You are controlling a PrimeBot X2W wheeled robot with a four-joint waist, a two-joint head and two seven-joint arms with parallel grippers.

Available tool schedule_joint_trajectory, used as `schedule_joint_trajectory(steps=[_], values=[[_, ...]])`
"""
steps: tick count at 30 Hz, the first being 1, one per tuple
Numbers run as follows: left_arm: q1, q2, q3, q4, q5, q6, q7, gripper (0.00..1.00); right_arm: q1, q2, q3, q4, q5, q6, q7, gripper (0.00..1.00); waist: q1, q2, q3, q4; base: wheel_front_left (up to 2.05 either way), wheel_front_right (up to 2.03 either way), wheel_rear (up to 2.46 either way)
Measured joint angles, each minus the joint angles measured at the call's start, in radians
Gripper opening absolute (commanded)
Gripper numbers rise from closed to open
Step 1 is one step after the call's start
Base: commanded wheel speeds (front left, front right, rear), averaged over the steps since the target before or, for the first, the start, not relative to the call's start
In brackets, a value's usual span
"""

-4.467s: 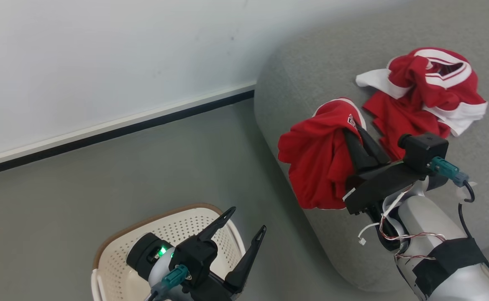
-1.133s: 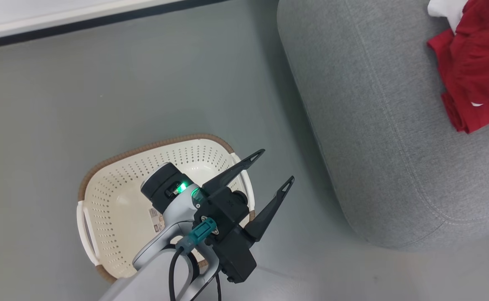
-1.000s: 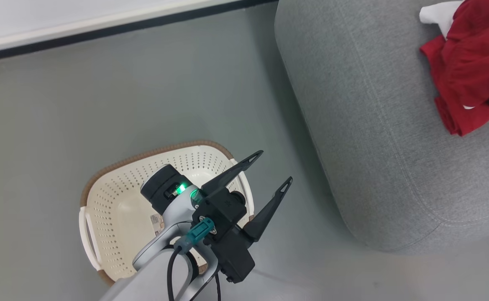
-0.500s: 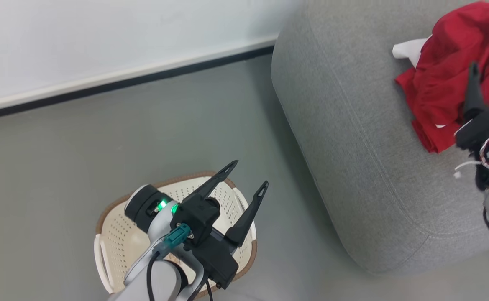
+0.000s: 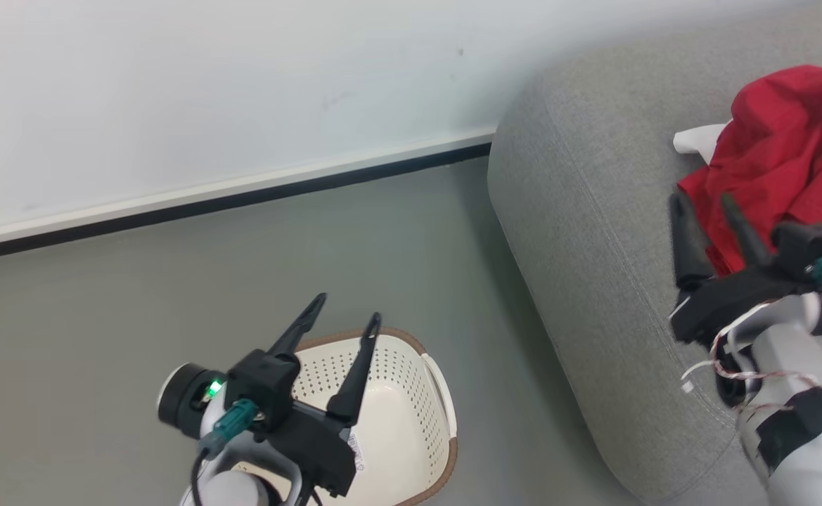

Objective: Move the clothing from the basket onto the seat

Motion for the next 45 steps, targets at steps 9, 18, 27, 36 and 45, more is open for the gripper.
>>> schedule_joint_trajectory(steps=[9, 18, 27, 36, 45], values=[[0.056, 0.02, 0.086, 0.018, -0.036, 0.05, -0.017, 1.0, 0.122, 0.03, 0.033, -0.137, -0.016, 0.003, 0.0, 1.0, 0.0001, 0.0, -0.046, 0.026, 0.0, 0.0, 0.0], [0.11, 0.03, 0.177, 0.033, -0.053, 0.076, -0.042, 1.0, 0.233, 0.033, 0.042, -0.239, -0.025, -0.016, 0.0, 1.0, 0.0001, 0.0, -0.084, 0.044, 0.0, 0.0, 0.0], [0.149, 0.026, 0.241, 0.033, -0.057, 0.085, -0.053, 1.0, 0.317, 0.016, 0.032, -0.316, -0.025, -0.039, 0.001, 1.0, 0.0002, 0.0001, -0.109, 0.068, 0.0, 0.0, 0.0], [0.201, 0.025, 0.3, 0.027, -0.073, 0.093, -0.062, 1.0, 0.349, 0.007, 0.031, -0.398, -0.025, -0.064, 0.036, 1.0, 0.0002, 0.0001, -0.123, 0.08, 0.0, 0.0, 0.0], [0.221, 0.017, 0.338, 0.021, -0.069, 0.094, -0.069, 1.0, 0.384, -0.01, 0.022, -0.462, -0.025, -0.09, 0.078, 1.0, 0.0002, 0.0002, -0.127, 0.083, 0.0, 0.0, 0.0]])
